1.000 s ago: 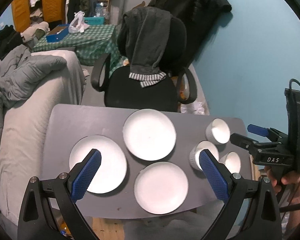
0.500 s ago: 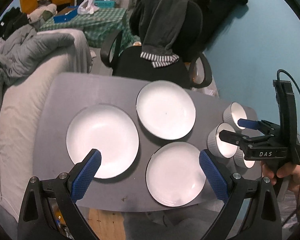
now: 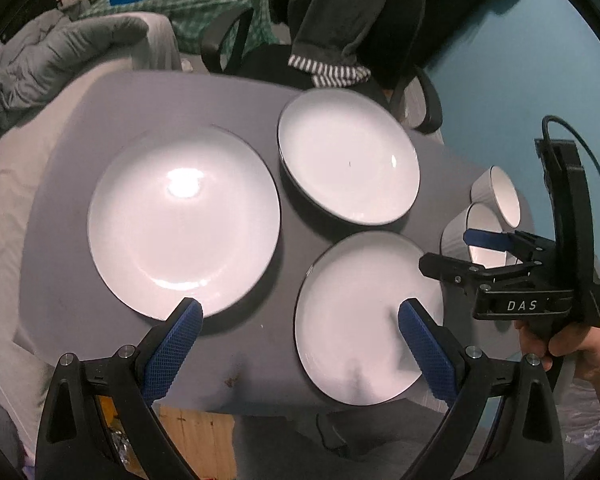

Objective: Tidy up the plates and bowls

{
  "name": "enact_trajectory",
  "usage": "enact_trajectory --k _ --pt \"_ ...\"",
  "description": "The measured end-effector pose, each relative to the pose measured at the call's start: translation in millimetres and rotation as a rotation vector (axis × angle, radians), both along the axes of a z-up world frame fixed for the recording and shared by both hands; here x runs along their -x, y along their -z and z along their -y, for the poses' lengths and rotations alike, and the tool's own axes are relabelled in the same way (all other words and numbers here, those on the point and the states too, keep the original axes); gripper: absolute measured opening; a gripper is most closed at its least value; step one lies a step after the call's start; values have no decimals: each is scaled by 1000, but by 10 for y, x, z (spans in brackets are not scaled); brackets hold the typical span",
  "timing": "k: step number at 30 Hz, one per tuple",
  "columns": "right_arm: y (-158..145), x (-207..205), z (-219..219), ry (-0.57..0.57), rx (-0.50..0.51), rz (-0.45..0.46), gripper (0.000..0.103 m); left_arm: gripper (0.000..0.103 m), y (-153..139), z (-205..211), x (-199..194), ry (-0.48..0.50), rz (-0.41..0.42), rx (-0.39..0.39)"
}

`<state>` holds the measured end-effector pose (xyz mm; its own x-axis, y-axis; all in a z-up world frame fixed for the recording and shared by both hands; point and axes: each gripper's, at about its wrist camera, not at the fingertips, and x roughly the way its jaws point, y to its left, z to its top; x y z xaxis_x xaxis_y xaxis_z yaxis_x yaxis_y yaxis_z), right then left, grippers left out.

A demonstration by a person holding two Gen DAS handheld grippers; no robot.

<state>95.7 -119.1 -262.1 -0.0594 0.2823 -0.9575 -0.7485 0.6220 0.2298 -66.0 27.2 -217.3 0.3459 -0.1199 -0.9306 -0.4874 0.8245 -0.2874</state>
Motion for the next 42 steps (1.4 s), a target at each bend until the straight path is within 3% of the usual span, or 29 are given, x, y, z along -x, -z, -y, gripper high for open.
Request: enact_trajectory --k 9,12,21,29,34,42 --pt "238 45 45 -7 13 -39 100 100 293 112 -11 20 -55 20" --pt "300 53 52 -16 13 -53 94 99 360 136 -35 29 -57 31" --pt "360 77 88 -63 12 -57 76 77 659 152 -33 12 -114 112" --pt "346 49 184 -86 15 -63 61 76 724 154 -53 18 -118 131" --pt "340 25 295 -58 -10 -91 48 62 766 137 -61 21 -132 158" --pt "294 -98 619 32 -109 -165 48 61 762 109 -78 8 -123 163"
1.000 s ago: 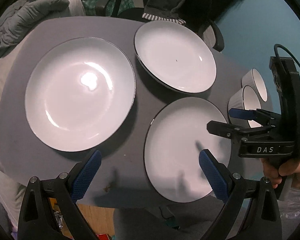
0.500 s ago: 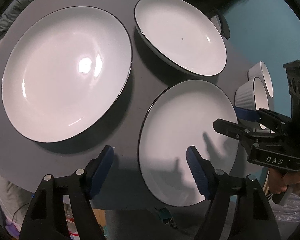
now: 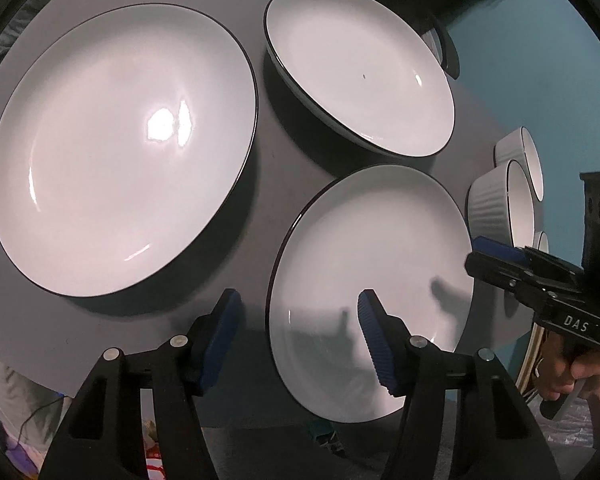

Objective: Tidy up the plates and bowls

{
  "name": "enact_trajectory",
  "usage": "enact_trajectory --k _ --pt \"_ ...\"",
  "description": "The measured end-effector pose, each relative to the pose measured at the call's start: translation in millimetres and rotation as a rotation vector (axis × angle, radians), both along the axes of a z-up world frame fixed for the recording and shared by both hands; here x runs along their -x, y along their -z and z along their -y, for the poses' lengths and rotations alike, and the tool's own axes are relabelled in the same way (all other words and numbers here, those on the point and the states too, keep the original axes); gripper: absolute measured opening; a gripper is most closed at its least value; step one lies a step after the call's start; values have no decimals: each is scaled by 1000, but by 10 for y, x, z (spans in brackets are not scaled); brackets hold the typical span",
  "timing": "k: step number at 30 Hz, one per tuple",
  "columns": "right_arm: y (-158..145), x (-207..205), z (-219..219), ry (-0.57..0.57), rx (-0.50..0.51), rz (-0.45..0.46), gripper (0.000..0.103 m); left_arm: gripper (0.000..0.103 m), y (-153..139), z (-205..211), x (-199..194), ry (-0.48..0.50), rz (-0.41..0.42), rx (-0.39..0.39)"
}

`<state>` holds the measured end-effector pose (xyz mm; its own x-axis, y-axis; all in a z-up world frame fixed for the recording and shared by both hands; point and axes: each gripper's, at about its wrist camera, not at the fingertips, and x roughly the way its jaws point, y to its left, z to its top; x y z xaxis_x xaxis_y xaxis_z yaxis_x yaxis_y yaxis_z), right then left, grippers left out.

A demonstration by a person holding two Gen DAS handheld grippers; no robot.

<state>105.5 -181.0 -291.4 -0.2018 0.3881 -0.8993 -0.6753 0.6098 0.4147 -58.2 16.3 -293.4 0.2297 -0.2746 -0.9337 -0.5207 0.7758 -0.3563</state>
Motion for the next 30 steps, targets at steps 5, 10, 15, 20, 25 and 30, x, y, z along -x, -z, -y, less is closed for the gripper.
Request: enact_trajectory --k 5,10,15,20,25,30 --pt "-15 -26 103 36 -18 -11 48 61 9 -10 -18 6 2 5" --pt "45 37 57 18 49 14 45 60 27 -41 -36 15 -5 12" --pt "43 84 -12 -13 62 42 45 55 33 -22 -88 49 -14 11" --pt "106 174 -143 -39 110 100 45 47 82 18 -120 72 -33 27" --pt "150 211 -243 -105 195 154 42 42 108 77 -146 96 -48 31" --pt "167 114 -186 -68 192 121 29 36 106 30 -102 76 -56 20"
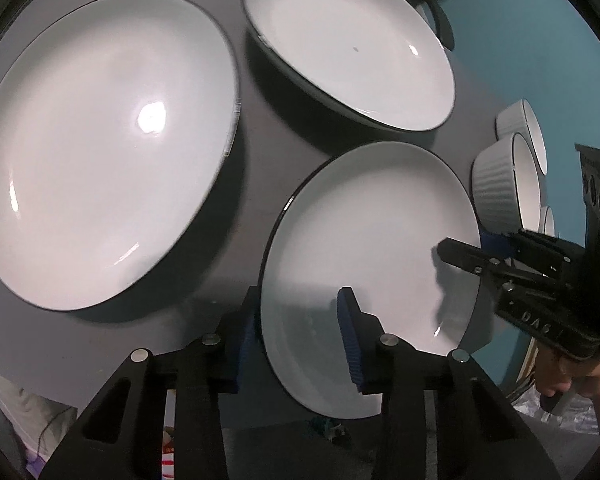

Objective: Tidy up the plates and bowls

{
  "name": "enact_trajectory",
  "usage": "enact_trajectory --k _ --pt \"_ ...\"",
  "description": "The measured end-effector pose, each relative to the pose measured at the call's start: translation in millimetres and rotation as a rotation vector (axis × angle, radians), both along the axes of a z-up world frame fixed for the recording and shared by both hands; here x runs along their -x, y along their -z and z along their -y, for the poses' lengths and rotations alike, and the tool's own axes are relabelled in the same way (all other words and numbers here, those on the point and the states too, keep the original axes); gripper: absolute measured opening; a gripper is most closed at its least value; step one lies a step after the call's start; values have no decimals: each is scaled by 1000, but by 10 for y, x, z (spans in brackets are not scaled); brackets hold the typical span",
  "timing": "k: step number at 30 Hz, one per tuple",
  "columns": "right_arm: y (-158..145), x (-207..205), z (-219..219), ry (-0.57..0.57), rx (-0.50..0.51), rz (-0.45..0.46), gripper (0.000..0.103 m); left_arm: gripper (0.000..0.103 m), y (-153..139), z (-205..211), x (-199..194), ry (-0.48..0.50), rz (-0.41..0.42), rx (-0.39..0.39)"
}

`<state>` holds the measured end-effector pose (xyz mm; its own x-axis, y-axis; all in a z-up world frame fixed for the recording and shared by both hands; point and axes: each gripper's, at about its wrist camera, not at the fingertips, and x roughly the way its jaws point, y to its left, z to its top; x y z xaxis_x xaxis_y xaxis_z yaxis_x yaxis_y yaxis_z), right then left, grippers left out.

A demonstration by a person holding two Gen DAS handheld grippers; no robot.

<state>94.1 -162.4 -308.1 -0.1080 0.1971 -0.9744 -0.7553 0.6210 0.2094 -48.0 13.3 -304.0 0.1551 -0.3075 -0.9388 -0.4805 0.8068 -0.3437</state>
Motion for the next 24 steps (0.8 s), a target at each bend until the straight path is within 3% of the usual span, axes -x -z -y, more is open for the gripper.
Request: enact_trajectory --k 7,14,24 --pt "22 -21 50 17 -36 -94 26 34 -5 -102 130 -33 -22 -35" --pt "98 -45 160 45 -67 -209 25 27 109 -86 135 -34 -50 -11" --pt "59 -58 342 81 -128 -165 25 22 108 -41 100 -25 -44 -46"
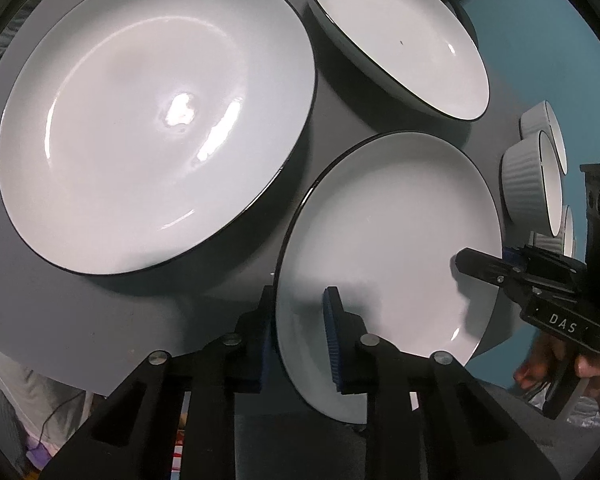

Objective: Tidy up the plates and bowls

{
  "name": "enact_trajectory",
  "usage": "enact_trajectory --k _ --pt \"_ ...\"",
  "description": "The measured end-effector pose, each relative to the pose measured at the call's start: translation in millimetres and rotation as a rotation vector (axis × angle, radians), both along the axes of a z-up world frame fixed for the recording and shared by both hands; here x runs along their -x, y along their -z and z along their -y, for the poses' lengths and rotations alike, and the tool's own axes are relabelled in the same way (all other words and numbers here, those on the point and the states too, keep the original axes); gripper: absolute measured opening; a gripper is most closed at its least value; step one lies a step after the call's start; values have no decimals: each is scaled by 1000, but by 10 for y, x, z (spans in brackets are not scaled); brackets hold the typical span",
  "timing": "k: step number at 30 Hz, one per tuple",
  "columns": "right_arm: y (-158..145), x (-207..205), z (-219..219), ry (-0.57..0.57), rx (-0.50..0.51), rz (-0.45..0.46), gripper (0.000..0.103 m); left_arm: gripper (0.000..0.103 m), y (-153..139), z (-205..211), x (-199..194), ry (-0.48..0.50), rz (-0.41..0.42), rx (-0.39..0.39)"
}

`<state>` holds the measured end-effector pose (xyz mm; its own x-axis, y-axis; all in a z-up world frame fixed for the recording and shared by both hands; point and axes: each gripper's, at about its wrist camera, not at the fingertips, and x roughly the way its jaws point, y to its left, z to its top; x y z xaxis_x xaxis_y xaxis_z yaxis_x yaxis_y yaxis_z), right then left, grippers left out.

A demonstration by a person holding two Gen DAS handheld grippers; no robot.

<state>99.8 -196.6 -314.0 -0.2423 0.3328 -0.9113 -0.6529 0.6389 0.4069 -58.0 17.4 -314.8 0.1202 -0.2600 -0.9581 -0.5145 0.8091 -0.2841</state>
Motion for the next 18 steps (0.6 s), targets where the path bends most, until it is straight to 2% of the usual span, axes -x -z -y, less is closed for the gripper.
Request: enact_trajectory --k 6,9,11,18 --pt "0 -69 33 57 2 -34 24 22 11 17 -15 -6 -5 -4" --pt "-16 -9 -5 57 31 -5 18 21 20 4 -2 -7 -14 0" --pt "-27 37 -34 55 45 19 19 21 -30 60 45 -9 -21 1" --pt "-46 35 -6 65 55 5 18 21 -105 85 72 -20 -15 -31"
